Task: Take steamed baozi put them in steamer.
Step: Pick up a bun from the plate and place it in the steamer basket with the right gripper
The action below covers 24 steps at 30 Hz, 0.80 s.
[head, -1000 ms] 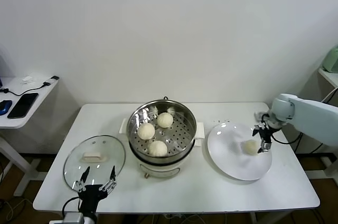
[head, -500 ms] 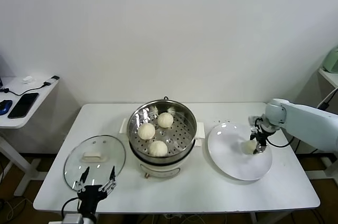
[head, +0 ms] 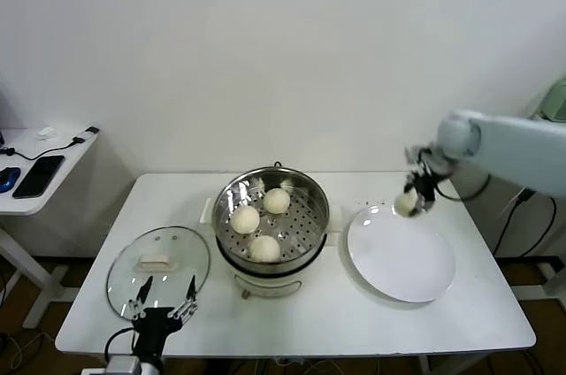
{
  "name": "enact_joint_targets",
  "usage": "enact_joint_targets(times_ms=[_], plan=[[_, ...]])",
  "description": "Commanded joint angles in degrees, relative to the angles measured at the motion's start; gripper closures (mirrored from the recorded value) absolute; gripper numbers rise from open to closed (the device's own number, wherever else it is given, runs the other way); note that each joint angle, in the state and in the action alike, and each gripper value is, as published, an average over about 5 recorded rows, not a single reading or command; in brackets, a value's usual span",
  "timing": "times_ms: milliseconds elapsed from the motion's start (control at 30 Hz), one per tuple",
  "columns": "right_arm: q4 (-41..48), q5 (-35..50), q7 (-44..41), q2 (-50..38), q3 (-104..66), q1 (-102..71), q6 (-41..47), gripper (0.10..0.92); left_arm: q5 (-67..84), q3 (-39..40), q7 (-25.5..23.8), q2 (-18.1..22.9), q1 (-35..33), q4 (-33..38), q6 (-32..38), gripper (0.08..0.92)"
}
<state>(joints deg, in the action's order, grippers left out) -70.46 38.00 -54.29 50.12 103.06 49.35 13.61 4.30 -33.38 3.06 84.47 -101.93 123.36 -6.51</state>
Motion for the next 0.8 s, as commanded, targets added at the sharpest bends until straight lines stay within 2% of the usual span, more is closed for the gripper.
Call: enact_joint_targets(times_ms=[33,267,567,800], plan=[[-17.9,26.1,3.3,11.9,6.9,24.6,5.8,0.39,0.1,0.5,-0.1,-0.2,0.6,0.6,-0.1,0.177],[-19.2,28.9,9.4,19.3,3.2,17.3,9.1,0.391,0.2,0.5,-0.2,-0.2,1.2,0.3,-0.1,0.177],[-11.7,22.1,14.3,24.3,2.2,1.5,10.6,0.392,0.3,0.5,-0.2,0.0,1.5,-0.6,0.1,0.177],[-10.0,18.4,18.3,24.5,2.0,-4.1,12.2,0.395,0.4,0.2,-0.1,0.0,1.6,-1.2,0.2,0.177]])
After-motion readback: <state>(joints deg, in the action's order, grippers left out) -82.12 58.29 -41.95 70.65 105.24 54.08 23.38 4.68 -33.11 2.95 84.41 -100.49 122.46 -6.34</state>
